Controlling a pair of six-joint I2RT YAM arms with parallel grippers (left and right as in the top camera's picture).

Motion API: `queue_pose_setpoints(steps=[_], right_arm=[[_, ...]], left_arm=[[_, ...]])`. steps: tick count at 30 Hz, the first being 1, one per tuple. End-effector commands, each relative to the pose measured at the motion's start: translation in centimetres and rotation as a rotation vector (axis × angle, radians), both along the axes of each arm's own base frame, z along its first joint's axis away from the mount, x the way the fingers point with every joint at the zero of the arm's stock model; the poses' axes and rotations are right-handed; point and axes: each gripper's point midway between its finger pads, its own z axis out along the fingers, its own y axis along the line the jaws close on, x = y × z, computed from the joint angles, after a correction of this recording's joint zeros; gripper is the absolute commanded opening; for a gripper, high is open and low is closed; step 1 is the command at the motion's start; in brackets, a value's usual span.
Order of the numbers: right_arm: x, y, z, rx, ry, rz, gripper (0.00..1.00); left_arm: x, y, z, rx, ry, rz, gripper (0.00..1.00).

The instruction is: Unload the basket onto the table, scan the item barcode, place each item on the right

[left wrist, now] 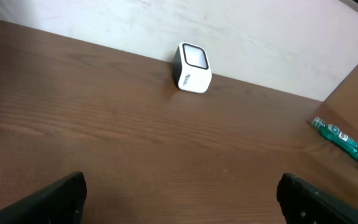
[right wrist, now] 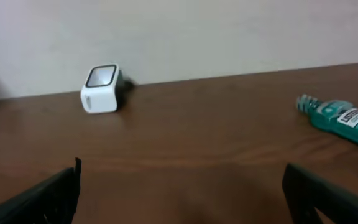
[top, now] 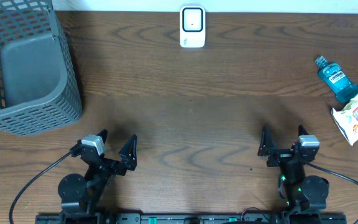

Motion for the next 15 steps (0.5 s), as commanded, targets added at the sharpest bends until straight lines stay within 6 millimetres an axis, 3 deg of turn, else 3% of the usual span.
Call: queue_pose_setpoints(steps=[1,15], right_arm=[[-0.02,-0.21,-0.02,-0.005,-0.003,-0.01,0.99],[-0.02,-0.11,0.0,0.007,-0.003,-0.007,0.99]], left_arm=[[-0.07,0.01,0.59,0.013,-0.021,0.0,0.98],[-0.07,0.01,0.6,0.013,-0.021,0.0,0.98]])
